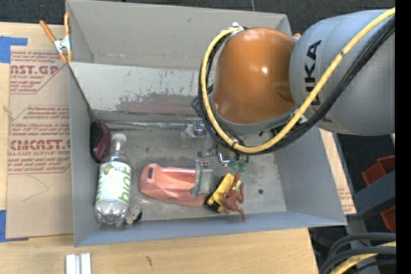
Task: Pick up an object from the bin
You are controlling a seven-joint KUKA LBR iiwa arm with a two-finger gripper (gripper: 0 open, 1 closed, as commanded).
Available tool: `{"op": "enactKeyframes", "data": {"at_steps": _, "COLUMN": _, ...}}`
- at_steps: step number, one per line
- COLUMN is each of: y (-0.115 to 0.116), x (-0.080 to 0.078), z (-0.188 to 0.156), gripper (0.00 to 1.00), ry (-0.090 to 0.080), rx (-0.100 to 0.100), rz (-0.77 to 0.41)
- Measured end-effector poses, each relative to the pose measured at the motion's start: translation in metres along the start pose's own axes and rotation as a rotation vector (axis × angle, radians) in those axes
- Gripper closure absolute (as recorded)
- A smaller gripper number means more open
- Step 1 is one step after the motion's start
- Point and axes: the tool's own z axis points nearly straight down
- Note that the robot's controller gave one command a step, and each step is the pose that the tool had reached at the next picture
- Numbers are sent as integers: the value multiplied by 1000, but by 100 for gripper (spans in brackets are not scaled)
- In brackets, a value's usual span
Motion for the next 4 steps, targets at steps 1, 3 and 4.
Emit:
{"op": "enactKeyframes", "data": {"at_steps": 1, "y": -1, "x": -2, "z": -4, "gripper": 0, "ry": -8, "rx": -1, "rz": 2}}
{"op": "enactKeyframes", "data": {"at_steps": 3, "y": -26, "x": 4, "z": 99, "gripper": 0, "ry": -11, "rx": 0, "rz": -123}}
{"op": "enactKeyframes", "data": {"at_steps": 4, "y": -28, "x": 4, "z": 135, "gripper": 0, "ry": -25, "rx": -2, "rz": -134}}
